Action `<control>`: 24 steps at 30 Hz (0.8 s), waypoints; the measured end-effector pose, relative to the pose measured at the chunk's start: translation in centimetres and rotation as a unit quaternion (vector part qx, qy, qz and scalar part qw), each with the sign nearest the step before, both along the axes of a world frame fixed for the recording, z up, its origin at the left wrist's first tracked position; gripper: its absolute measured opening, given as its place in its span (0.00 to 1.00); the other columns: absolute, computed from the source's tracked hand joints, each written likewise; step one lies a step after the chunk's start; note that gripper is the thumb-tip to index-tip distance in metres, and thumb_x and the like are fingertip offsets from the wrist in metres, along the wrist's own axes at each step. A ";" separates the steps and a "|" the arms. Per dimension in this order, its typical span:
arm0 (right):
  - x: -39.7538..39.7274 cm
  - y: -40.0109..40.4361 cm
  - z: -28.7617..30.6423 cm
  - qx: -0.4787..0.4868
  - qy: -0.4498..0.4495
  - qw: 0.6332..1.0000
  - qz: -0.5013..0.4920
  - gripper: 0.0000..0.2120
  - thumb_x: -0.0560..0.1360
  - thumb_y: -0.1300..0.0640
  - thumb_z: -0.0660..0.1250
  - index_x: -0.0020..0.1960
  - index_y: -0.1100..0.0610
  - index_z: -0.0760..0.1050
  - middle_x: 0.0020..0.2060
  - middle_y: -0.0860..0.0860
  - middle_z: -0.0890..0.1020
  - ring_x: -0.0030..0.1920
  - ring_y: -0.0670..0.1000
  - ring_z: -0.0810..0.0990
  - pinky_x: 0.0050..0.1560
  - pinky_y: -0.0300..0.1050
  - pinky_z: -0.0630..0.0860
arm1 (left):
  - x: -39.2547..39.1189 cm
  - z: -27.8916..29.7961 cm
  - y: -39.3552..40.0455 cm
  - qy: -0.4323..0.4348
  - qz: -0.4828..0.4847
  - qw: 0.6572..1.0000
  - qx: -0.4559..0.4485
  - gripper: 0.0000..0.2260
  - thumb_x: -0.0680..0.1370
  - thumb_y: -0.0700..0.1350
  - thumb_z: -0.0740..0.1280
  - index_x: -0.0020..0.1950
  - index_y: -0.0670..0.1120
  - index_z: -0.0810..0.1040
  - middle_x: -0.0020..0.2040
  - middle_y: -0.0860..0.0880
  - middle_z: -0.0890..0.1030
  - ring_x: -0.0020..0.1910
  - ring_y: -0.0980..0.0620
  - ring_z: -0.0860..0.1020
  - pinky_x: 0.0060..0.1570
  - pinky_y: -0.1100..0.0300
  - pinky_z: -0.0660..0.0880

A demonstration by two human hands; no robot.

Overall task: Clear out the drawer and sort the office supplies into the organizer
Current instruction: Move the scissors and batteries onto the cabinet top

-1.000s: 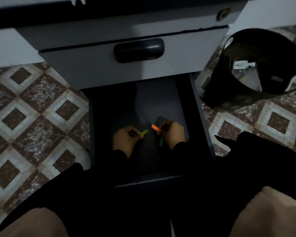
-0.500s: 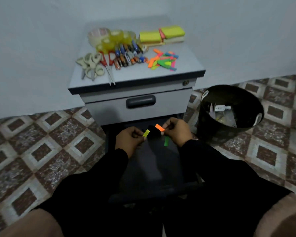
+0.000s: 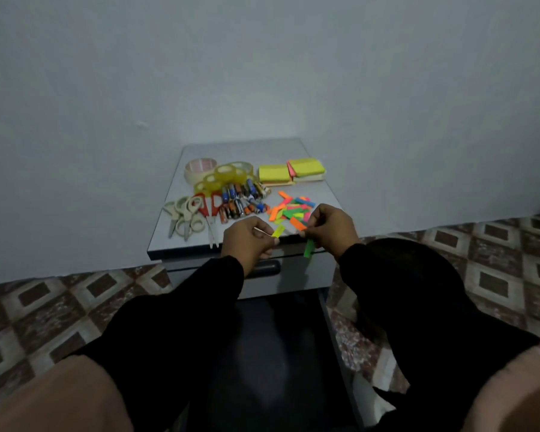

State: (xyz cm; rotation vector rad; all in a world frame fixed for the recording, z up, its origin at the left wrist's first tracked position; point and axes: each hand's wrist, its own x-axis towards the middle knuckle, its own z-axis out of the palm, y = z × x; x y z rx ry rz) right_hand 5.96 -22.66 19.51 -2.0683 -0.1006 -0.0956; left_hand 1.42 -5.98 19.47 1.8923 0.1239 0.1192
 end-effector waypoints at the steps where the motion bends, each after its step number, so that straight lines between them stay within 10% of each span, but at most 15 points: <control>1: 0.8 0.0 0.6 -0.011 -0.006 1.000 -0.003 0.18 0.66 0.69 0.73 0.30 0.55 0.66 0.28 0.49 0.73 0.30 0.46 0.72 0.28 0.34 0.71 | 0.7 0.4 -0.1 -0.002 -0.003 1.000 0.000 0.07 0.72 0.35 0.71 0.40 0.43 0.75 0.34 0.44 0.77 0.32 0.49 0.77 0.34 0.59 0.77; 16: 10.1 1.8 1.5 -0.104 -0.007 0.994 0.020 0.16 0.71 0.70 0.66 0.31 0.54 0.69 0.29 0.48 0.76 0.21 0.33 0.72 0.30 0.30 0.72 | 5.9 0.7 1.1 0.002 -0.020 1.000 0.004 0.09 0.73 0.31 0.69 0.39 0.43 0.73 0.32 0.42 0.76 0.30 0.49 0.76 0.37 0.54 0.77; 24: 11.1 1.7 1.5 -0.169 -0.018 0.985 0.019 0.03 0.71 0.67 0.67 0.43 0.63 0.79 0.44 0.56 0.83 0.45 0.51 0.79 0.43 0.37 0.75 | 7.2 -0.1 1.1 0.015 -0.018 1.000 -0.007 0.09 0.73 0.31 0.69 0.40 0.43 0.74 0.35 0.40 0.76 0.31 0.48 0.76 0.36 0.54 0.76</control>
